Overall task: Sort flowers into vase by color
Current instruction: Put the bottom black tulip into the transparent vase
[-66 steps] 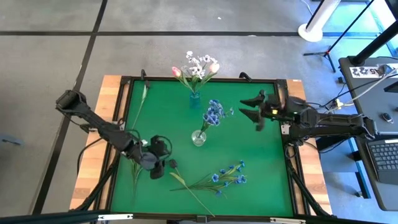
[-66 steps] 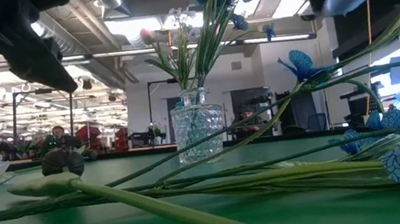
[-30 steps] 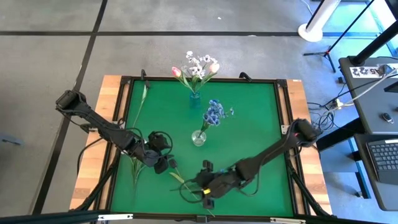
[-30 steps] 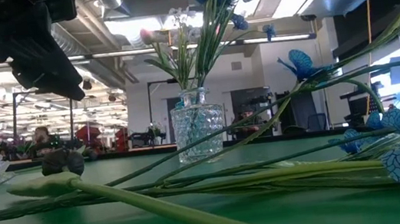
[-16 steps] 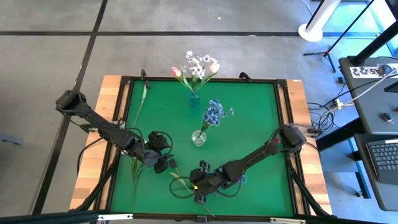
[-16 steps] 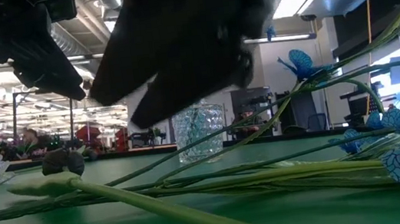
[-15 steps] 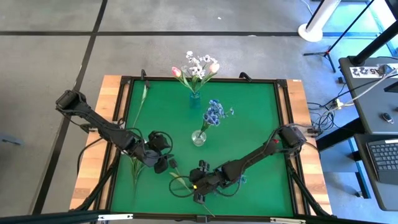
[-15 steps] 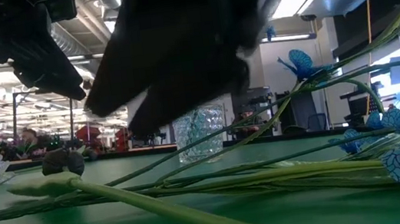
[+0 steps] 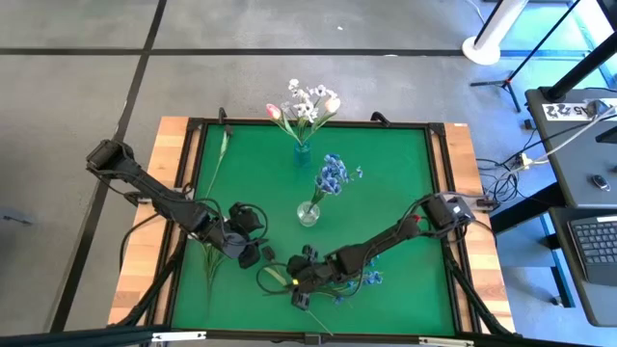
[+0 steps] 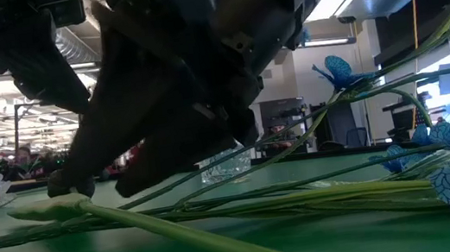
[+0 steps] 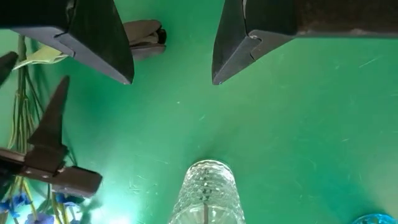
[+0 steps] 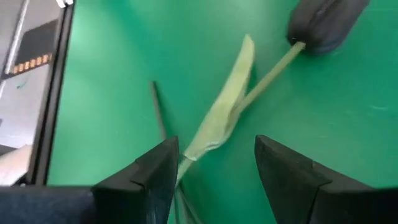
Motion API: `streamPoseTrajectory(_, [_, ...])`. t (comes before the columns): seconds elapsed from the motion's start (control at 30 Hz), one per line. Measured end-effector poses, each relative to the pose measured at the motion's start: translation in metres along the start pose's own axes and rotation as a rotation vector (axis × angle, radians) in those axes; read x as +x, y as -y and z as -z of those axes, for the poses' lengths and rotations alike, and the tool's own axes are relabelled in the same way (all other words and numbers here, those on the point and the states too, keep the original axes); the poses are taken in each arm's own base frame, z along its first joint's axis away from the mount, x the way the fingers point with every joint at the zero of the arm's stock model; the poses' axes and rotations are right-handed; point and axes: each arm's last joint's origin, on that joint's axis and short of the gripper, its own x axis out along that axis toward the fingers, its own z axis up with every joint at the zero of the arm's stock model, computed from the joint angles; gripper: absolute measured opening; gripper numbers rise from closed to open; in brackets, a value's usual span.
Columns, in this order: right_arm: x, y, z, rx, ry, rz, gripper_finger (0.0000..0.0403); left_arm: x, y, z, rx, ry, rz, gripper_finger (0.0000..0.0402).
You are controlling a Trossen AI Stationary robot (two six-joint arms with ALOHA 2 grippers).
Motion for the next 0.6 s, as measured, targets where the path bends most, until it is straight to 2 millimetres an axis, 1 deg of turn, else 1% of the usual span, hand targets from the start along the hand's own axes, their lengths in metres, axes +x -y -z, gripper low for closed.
streamPoseTrajectory(0.17, [0.004,-0.003,-0.002,0.015,0.053,-0.042,0.0209,0.000,-0.001,0.000,0.003,0.012,-0.021,0.0210])
streamPoseTrajectory(0.33, [0.012,0.002,0.007,0.004,0.015,-0.011,0.0209,0.001,-0.004,-0.001,0.000,0.007,-0.038,0.0210])
streamPoseTrajectory(0.47, [0.011,0.005,0.008,-0.002,0.009,0.030,0.0208,0.003,-0.006,-0.003,-0.008,0.010,-0.046,0.0210])
streamPoseTrajectory(0.53, [0.011,0.006,0.008,-0.009,0.007,0.049,0.0198,0.003,-0.007,-0.004,-0.013,0.012,-0.050,0.0210])
streamPoseTrajectory(0.6, [0.011,0.006,0.008,-0.028,0.006,0.049,0.0175,0.004,-0.008,-0.005,-0.016,0.012,-0.055,0.0210])
